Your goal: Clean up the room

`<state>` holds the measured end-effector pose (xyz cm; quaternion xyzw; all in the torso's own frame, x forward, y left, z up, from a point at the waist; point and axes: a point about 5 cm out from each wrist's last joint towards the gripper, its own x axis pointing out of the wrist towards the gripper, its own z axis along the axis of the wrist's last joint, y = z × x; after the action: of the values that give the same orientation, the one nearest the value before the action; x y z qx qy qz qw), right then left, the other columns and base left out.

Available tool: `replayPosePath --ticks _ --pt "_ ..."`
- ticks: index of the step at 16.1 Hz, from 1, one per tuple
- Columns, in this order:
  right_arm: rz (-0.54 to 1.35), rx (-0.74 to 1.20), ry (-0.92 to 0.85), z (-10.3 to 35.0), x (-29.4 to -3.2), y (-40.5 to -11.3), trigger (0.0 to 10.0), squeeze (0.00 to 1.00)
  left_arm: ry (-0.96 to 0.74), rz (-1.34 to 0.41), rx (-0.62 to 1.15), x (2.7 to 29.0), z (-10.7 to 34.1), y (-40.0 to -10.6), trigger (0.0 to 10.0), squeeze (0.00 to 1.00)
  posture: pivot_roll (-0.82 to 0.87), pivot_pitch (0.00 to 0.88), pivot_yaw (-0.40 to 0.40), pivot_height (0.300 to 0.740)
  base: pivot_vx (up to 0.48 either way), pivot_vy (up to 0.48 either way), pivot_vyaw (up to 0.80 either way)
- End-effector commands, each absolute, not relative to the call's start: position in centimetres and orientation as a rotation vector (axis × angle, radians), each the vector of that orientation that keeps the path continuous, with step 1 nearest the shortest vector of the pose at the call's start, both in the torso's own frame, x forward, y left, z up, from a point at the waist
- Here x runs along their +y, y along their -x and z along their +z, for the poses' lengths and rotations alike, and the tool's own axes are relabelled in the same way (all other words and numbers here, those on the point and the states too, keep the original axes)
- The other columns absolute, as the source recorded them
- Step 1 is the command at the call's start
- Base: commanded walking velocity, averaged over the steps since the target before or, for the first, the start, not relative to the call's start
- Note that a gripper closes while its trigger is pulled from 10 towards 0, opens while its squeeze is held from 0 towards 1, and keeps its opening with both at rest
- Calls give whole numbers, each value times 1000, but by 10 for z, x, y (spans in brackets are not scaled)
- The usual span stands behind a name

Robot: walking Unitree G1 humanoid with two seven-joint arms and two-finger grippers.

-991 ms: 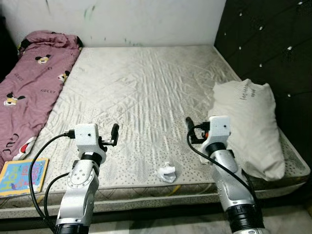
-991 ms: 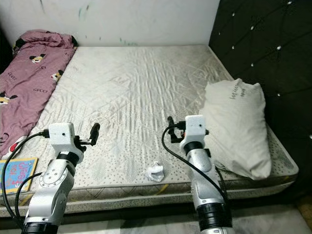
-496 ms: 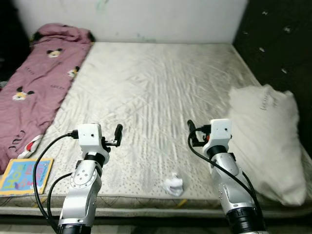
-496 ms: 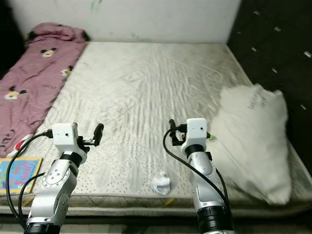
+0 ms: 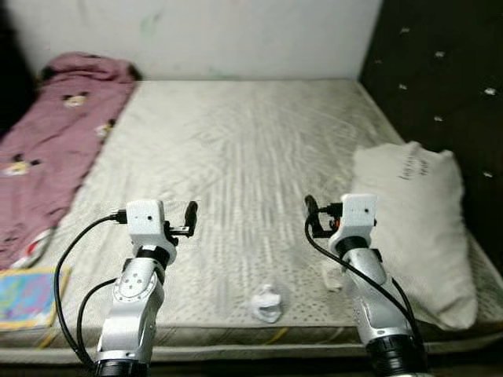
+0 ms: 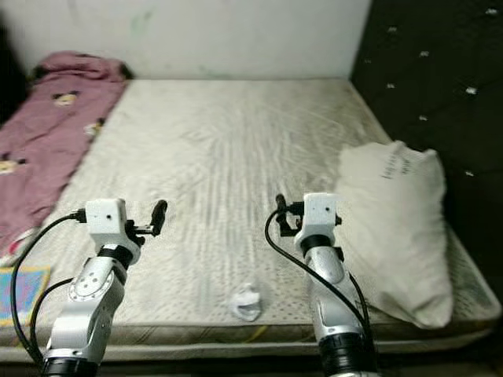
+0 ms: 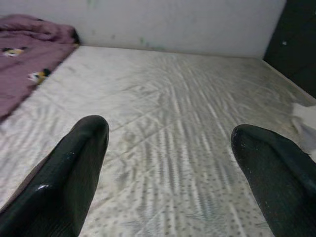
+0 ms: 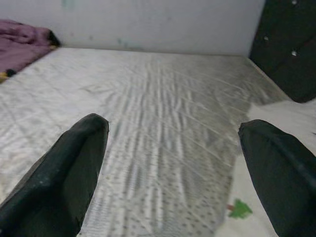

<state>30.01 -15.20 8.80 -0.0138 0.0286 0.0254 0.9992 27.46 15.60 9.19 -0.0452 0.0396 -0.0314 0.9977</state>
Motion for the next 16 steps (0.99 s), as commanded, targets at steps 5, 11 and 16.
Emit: replayPosePath --ticks 5,11,16 --pt "58 47 23 91 -149 -298 10000 0 28 -28 37 164 98 -271 10000 0 43 0 20 740 0 0 -83" --pt "25 75 -38 91 -154 -289 10000 0 -11 10 85 171 90 -262 10000 0 30 0 30 740 0 0 -133" --pt "16 60 -84 98 -153 -289 10000 0 13 47 78 172 91 -261 10000 0 24 0 27 740 0 0 -160"
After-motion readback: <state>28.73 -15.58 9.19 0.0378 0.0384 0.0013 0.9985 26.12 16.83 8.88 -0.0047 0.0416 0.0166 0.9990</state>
